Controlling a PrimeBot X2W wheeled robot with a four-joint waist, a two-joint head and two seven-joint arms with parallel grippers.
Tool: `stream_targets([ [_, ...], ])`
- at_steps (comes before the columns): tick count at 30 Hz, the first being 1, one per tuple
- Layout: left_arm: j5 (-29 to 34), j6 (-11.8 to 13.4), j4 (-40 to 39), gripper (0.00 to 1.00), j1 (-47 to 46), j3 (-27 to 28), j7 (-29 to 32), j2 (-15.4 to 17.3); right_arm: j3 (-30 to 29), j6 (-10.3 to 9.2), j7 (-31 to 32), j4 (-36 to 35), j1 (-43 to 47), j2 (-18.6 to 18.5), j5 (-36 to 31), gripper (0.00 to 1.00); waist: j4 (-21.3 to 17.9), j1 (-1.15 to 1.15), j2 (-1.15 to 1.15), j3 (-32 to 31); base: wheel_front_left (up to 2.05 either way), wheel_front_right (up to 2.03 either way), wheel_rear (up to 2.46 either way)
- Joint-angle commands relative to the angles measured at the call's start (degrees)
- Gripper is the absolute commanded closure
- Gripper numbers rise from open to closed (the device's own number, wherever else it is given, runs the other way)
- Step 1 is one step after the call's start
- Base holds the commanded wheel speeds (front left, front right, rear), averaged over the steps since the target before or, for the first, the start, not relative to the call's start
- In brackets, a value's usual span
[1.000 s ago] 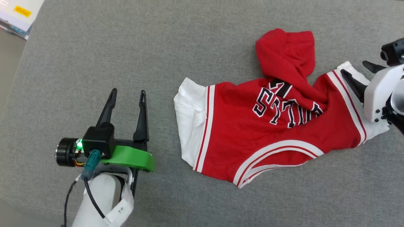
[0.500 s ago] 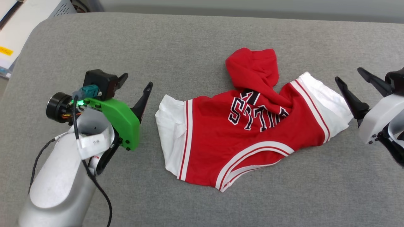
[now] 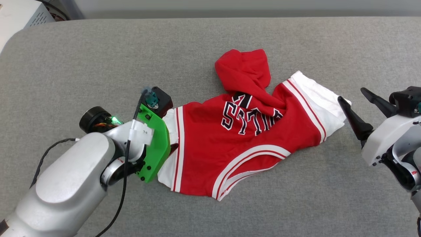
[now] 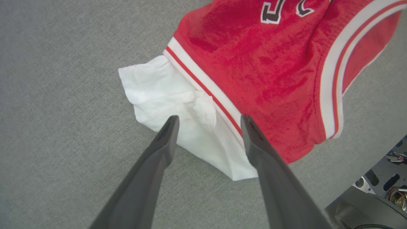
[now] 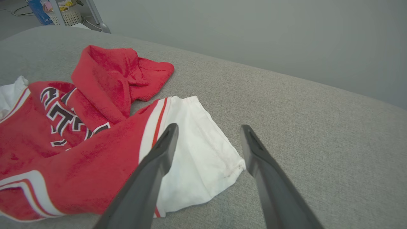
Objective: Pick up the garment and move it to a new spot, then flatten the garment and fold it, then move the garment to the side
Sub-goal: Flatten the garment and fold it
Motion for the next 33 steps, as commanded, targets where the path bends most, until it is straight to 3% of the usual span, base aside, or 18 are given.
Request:
stream_targets([
  [1, -0.34, -0.14, 0.93, 0.00, -1.46, -1.20, 0.22, 0.93, -0.48, -0.03, 0.25, -0.63, 0.92, 0.61, -0.94, 0.00, -1.02, 0.00, 0.00, 1.14, 0.00, 0.00, 0.00],
  [3, -0.54, -0.14, 4.54, 0.00, -2.22, -4.88, -0.79, 1.86, -0.97, -0.03, 0.87, -1.47, 1.03, 1.84, -1.73, 0.00, -2.31, 0.00, 0.00, 2.73, 0.00, 0.00, 0.00],
  [9, -1.77, -0.14, 10.37, 0.00, -2.19, -8.27, -4.31, 1.51, -0.88, -0.03, 1.08, -1.70, 1.29, 2.59, -1.97, 0.00, -3.04, 0.00, 0.00, 4.38, 0.00, 0.00, 0.00],
  [11, -1.06, -0.14, 11.37, 1.00, -2.63, -9.58, -5.98, 1.73, -0.90, -0.03, 0.96, -1.55, 1.52, 2.56, -1.87, 0.00, -2.86, 0.00, 0.00, 4.32, 0.00, 0.00, 0.00],
  [16, -2.57, -0.07, 11.90, 1.00, -2.54, -7.56, -13.83, 2.01, -1.59, -0.03, 0.35, -0.90, 2.91, 2.27, -1.29, 0.00, -1.72, 0.00, 0.00, 2.51, 0.00, 0.00, 0.00],
  [19, -4.01, 1.25, 10.21, 1.00, -0.52, -4.43, -19.62, 2.79, -2.43, -0.03, -0.08, -0.69, 4.17, 2.05, -1.03, 0.00, -0.94, 0.00, 0.00, 1.19, 0.00, 0.00, 0.00],
  [27, -9.35, 8.67, 4.96, 1.00, 12.49, 4.36, -34.80, 6.23, -5.56, -0.03, -0.27, -1.18, 8.25, 1.58, -0.31, 0.00, 1.14, 0.00, 0.00, -0.52, 0.00, 0.00, 0.00],
  [33, -11.84, 13.29, 7.39, 1.00, 20.94, 8.46, -44.35, 4.91, -7.41, -0.03, 0.53, -1.48, 9.99, 1.66, -0.44, 0.00, 1.74, 0.00, 0.00, -0.31, 0.00, 0.00, 0.00],
])
